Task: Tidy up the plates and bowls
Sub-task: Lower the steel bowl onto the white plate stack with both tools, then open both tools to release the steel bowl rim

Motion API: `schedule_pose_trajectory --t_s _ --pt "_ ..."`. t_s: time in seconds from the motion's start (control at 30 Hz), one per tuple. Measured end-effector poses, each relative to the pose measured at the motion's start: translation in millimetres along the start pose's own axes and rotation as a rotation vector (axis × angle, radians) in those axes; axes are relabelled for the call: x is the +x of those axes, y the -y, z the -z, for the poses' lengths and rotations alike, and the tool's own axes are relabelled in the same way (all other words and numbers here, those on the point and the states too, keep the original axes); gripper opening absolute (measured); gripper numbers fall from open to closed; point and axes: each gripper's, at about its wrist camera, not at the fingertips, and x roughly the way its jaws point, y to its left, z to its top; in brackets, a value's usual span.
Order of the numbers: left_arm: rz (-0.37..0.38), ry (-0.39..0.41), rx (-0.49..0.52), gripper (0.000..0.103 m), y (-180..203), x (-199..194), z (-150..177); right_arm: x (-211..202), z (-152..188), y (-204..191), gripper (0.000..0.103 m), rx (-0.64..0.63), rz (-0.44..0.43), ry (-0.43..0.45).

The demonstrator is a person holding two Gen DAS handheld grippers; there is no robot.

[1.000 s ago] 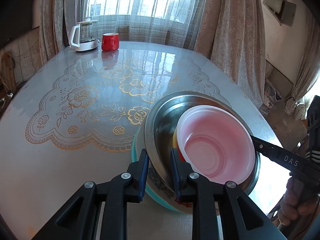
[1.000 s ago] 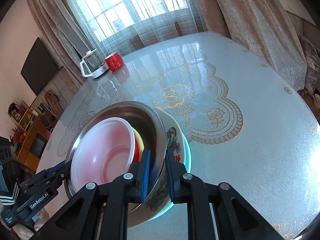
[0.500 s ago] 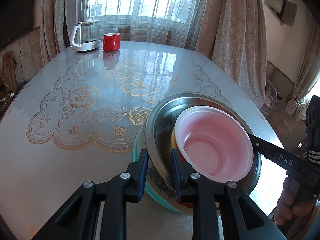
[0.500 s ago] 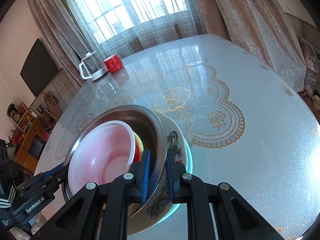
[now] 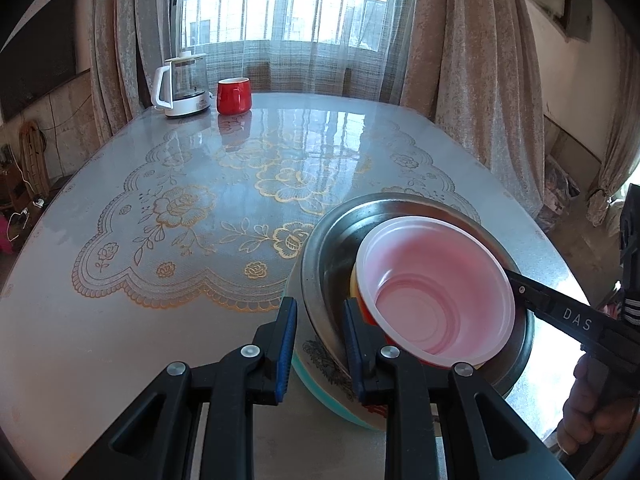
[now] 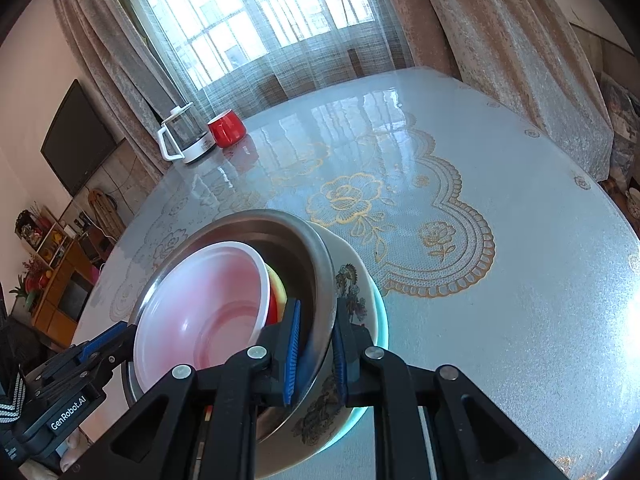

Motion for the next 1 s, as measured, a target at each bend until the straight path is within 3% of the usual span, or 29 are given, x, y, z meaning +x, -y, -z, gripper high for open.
schedule_pose_trajectory --t_s 0.4,0.77,1.0 --pt "-0.01 0.038 -0.035 0.024 -3.3 -9.9 1.7 -0.5 2.3 5.4 0.021 0.035 -0.026 -0.013" --pt "-0.009 0.062 -0.067 0.024 -14.4 -20.5 9.8 -3.1 3.6 -4.1 0.026 -0.001 0.026 -0.004" --pt "-0.032 0.085 -0.088 0.024 -23.7 -27.9 17.3 -12.8 -1.7 -12.6 0.031 -0.043 0.091 0.061"
